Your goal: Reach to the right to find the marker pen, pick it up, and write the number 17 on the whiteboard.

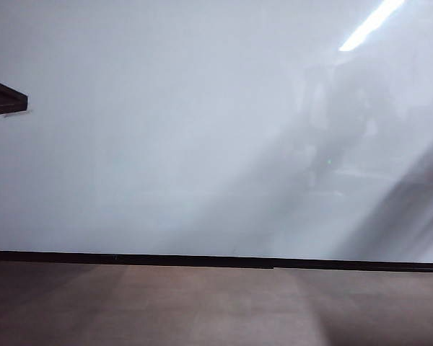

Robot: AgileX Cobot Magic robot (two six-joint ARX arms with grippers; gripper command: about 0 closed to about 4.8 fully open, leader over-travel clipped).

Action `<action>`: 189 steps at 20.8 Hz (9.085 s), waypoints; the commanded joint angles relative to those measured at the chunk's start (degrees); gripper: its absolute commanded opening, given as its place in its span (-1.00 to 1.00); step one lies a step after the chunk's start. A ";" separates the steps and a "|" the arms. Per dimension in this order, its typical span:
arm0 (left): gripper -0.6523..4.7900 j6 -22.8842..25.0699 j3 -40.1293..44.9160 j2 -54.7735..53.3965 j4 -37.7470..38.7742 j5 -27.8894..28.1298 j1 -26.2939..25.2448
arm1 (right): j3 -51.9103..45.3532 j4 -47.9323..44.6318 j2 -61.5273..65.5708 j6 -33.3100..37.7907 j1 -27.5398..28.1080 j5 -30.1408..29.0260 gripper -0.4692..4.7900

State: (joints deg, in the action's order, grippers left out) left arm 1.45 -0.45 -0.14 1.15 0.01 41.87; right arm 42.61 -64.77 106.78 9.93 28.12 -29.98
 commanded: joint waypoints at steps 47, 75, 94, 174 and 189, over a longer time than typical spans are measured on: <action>-0.78 0.04 -0.04 -0.09 -0.35 -0.20 -0.09 | 6.91 -4.61 10.88 -0.90 -3.65 3.32 -0.07; -0.78 0.07 -0.07 -0.09 0.15 -2.16 -19.41 | 5.40 38.64 -55.28 4.79 -2.89 28.59 -0.84; -0.78 0.07 -33.75 -12.92 6.40 -1.75 -19.45 | 13.68 36.54 -44.22 -3.96 -61.37 54.69 -0.84; -0.78 0.04 -39.54 -17.90 6.05 -1.31 -19.47 | 20.20 29.62 -29.77 -6.84 -64.48 57.31 -0.84; -0.78 0.07 -39.54 -17.90 5.81 -1.31 -19.47 | 25.83 31.93 -27.85 -5.44 -56.06 49.24 -0.84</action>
State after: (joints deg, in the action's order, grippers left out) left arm 1.48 -39.57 -17.96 7.75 -1.26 22.48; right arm 67.64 -32.08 78.43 3.66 -27.88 20.23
